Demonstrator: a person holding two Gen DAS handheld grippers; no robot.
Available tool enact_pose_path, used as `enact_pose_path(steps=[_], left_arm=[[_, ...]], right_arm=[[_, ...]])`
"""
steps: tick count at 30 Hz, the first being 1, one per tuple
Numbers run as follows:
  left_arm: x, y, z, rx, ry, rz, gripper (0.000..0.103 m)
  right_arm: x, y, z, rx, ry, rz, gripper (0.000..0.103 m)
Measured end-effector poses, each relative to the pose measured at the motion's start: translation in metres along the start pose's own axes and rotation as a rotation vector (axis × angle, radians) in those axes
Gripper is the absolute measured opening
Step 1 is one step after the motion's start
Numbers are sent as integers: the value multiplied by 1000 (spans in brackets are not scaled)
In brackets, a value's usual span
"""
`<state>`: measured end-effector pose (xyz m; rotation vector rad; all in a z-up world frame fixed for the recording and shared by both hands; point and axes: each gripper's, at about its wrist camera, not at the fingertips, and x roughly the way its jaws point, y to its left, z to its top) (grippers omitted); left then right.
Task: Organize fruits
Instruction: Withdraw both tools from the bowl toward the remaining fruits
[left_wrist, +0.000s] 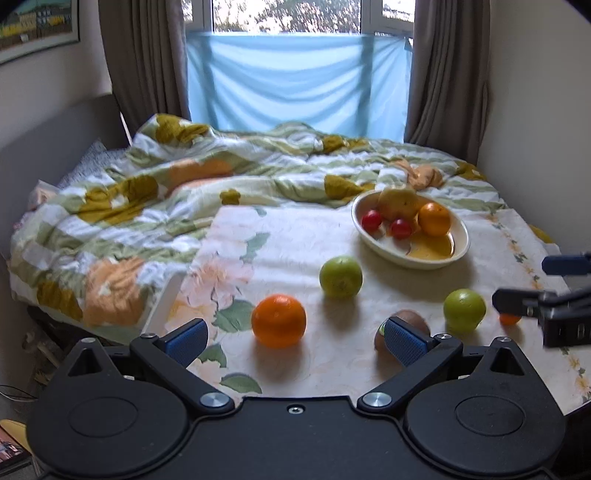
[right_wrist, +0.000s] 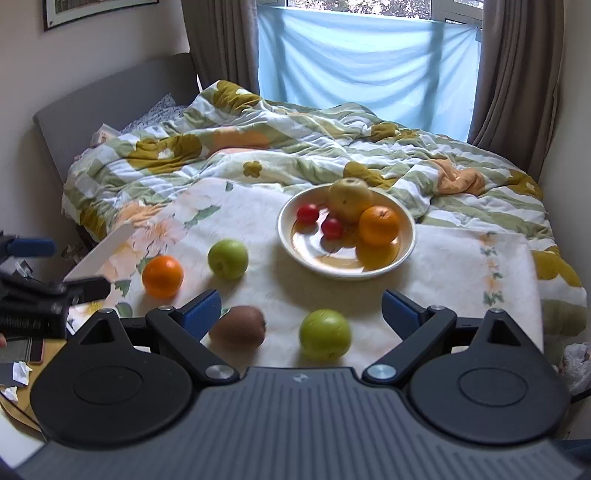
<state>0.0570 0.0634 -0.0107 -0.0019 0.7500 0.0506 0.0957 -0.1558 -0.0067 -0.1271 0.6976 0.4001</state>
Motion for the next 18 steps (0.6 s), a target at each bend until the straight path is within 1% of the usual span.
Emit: enact_pose_path(steps=[3,8,13,18], left_arm=[[16,9,-4,25,28,-14,103],[39,24,-6,51,65,-37,103],[65,37,-5,107,97,-60,103],[88,41,-1,157,120,-81,103]], right_arm=[[12,10,-13,0,15,-7,103],[39,26,-31,21,72,-15,103],[63,39,-41,12,106,-13,103],[86,50,-49,-13,143,-14,103]])
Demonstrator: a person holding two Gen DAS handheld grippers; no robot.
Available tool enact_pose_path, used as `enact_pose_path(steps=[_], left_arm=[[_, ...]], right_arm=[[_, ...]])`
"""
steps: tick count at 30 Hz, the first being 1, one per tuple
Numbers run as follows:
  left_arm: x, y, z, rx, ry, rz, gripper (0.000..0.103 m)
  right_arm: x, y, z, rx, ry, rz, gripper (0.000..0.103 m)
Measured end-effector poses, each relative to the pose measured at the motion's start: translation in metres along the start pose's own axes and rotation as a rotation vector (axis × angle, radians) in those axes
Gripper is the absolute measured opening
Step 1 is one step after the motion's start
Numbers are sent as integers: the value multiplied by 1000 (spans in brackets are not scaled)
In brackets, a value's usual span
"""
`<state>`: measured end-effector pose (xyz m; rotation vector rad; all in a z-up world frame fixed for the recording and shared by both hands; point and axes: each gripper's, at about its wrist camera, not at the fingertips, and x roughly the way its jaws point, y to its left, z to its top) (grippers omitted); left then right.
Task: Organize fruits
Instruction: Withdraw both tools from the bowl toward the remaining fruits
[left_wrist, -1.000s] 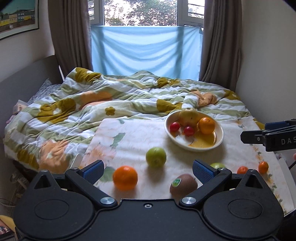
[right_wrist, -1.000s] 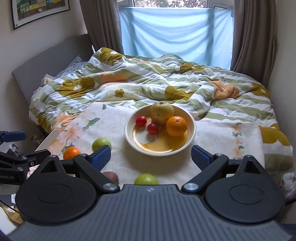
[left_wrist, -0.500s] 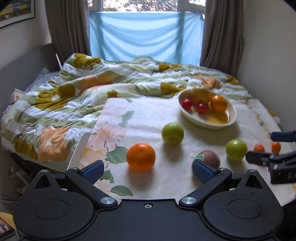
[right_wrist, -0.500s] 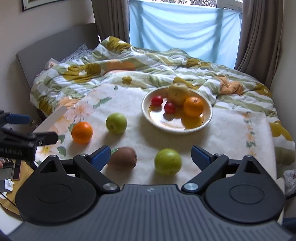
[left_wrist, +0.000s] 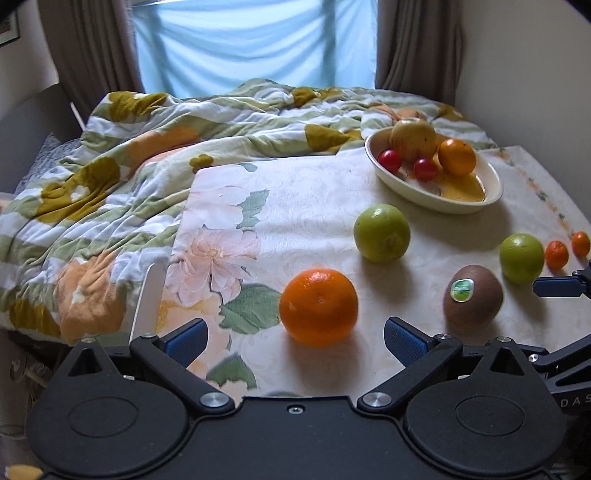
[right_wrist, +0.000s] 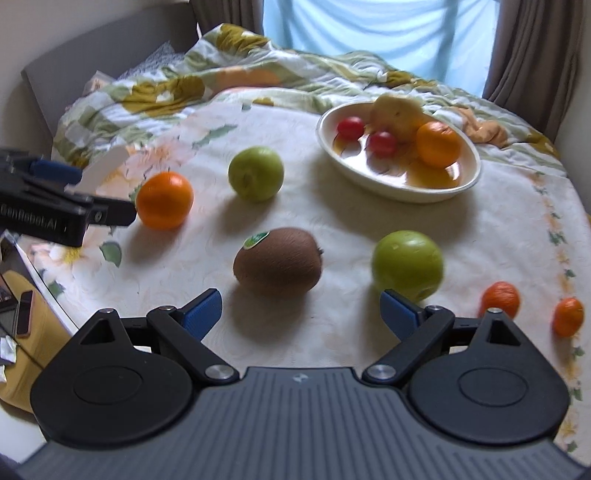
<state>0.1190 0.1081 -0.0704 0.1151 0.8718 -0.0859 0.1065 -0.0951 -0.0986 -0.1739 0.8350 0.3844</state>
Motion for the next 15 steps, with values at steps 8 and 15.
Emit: enact_pose_path(steps=[8,15], left_arm=[[29,-1,10,69,12,-46,99],[43,-1,12,71,53,-110,71]], right_arm=[[20,6,4,29,10,-9,103],[24,10,10,24,9,-9,103]])
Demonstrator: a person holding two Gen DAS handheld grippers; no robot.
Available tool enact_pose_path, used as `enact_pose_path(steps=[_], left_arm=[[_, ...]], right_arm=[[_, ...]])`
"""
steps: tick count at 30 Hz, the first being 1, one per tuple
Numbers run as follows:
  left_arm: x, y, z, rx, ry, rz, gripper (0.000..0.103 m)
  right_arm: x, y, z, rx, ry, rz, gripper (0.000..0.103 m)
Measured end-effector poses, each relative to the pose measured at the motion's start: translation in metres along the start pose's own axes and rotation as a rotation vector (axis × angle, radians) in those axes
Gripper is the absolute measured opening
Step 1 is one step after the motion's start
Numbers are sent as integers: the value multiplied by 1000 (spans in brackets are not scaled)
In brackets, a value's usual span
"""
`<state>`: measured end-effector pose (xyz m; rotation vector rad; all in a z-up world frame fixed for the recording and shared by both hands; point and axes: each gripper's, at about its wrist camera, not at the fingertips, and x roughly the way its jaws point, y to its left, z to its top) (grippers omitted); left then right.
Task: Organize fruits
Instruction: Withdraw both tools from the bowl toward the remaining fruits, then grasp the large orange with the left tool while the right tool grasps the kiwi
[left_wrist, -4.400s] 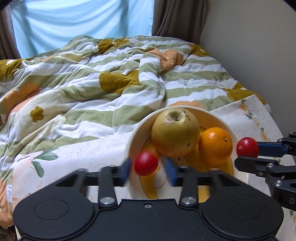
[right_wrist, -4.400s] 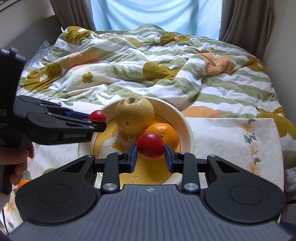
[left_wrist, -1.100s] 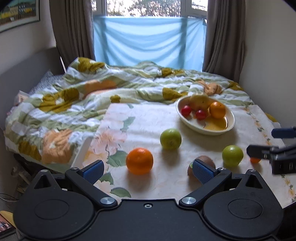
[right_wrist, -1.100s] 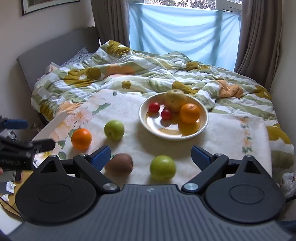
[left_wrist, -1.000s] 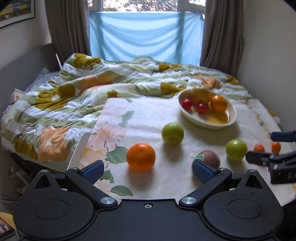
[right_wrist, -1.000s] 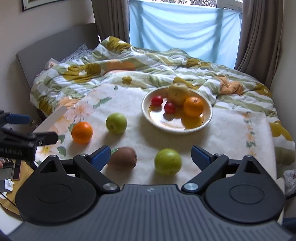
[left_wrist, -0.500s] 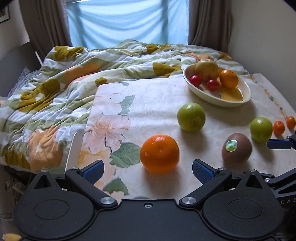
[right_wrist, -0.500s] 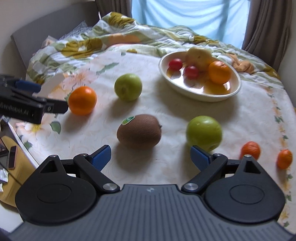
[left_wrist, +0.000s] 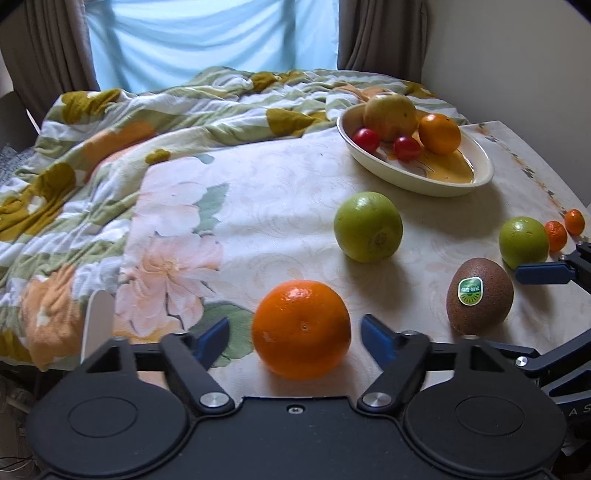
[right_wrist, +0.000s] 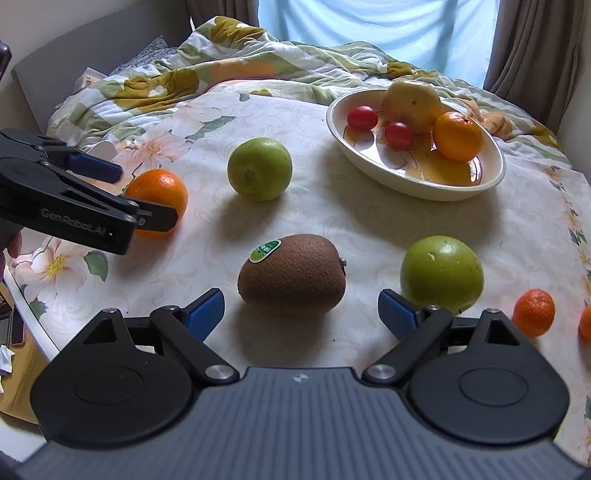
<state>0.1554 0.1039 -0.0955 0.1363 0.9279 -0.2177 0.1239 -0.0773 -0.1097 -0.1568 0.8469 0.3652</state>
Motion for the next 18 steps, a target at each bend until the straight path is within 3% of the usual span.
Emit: enact_pose_path(steps=[1,14,18], left_arm=[[1,1,0,-3,7,-11,64],[-2,2,-4,-34,4,-24,63],[-4,2,-6,-51,4,-25,63]], right_arm=[[0,0,1,0,0,0,103],[9,8,6,-25,4,17,101],[14,7,9,-35,7,19,95]])
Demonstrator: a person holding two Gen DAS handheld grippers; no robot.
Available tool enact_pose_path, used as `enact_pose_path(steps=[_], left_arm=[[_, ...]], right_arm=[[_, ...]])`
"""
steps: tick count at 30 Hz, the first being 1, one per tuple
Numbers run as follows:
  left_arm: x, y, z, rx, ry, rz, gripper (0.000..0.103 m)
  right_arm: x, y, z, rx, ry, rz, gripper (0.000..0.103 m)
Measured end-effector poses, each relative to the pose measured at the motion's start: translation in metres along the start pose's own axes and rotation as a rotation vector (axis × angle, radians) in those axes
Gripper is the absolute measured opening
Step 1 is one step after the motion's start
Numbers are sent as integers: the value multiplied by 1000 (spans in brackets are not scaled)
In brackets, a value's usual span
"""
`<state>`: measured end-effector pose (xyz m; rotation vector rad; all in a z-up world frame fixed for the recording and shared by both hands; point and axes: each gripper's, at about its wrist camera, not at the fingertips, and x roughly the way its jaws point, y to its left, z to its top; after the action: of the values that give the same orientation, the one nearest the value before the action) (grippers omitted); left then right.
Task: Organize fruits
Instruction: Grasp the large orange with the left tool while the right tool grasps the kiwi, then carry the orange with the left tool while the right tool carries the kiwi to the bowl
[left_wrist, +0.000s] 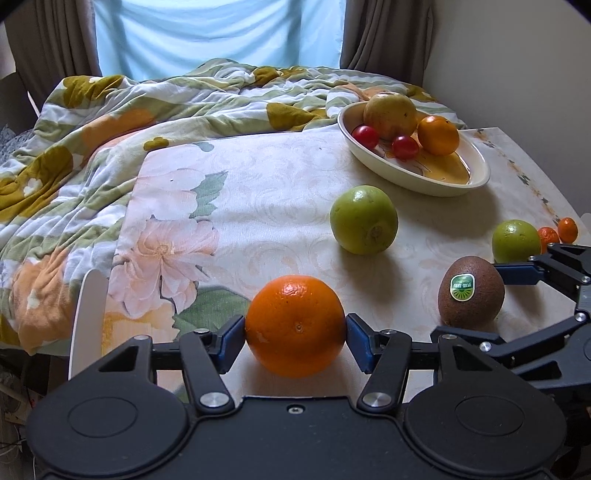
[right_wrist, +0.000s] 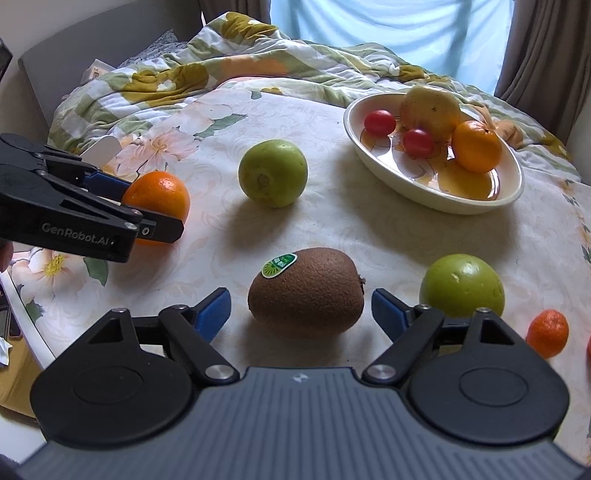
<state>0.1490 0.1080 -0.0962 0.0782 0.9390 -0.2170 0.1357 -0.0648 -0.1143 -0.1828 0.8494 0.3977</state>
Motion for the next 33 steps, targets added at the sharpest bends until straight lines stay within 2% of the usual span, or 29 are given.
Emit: enact_pose_path(steps=[5,7,8,22,33], left_arm=[[-3,-2,-4,-1,3,9,63],[-5,-2,-5,-3,5,12,63],[-7,-2,-7,-6,4,14,63],[-40,-12,-13,-65,-43,66,63],[-75,-44,-12,-105,-90,119,63]], right_arm=[[2,-1,2,-12,-1,-3,94],[3,-1,2,-19,0,-2,88],[4,0,3,-22,5,1,81],[-20,0,6,-38,-18,34,81],[-58,-17,9,-20,-60,66,81]])
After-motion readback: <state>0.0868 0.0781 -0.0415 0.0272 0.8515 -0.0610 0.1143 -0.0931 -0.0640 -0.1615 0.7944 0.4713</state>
